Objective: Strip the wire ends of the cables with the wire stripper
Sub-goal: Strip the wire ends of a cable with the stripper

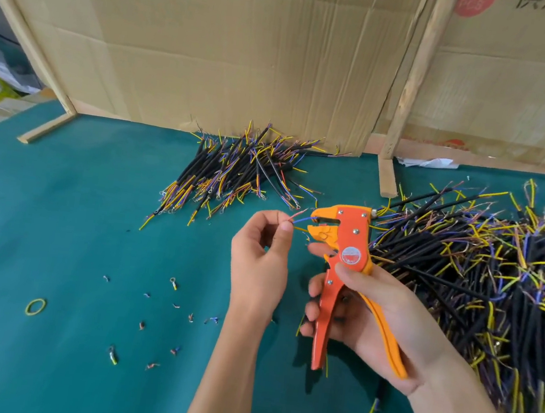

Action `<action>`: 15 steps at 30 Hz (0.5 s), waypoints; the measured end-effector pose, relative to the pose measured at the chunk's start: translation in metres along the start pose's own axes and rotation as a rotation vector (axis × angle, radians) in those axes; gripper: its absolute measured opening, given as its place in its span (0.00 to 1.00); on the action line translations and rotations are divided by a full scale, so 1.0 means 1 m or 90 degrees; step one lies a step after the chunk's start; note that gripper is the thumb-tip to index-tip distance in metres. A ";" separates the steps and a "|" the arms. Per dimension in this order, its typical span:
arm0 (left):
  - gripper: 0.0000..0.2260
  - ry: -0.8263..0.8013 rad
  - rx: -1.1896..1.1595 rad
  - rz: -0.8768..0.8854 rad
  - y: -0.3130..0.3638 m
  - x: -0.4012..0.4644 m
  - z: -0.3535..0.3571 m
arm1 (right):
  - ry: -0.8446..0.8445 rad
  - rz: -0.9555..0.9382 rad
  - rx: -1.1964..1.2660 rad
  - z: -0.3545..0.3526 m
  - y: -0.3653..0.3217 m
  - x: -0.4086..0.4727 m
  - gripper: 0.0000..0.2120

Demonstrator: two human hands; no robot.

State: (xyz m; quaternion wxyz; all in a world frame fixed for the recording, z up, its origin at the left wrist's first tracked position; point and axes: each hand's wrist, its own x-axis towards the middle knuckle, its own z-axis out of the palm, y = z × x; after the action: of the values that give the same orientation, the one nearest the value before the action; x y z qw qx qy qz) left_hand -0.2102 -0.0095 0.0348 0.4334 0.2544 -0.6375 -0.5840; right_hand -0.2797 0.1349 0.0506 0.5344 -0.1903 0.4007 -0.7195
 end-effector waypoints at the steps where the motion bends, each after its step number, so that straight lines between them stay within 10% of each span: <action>1: 0.09 -0.005 0.004 0.009 -0.001 0.000 0.000 | -0.009 -0.002 -0.006 0.000 0.001 0.000 0.27; 15: 0.06 -0.009 0.026 0.021 -0.004 0.000 0.001 | 0.063 -0.057 0.009 0.013 0.010 0.003 0.17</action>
State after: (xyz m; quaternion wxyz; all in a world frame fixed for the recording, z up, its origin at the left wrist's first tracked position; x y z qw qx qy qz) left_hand -0.2118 -0.0101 0.0313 0.4333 0.2486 -0.6565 -0.5652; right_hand -0.2657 0.1267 0.0505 0.4822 -0.1683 0.4126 -0.7543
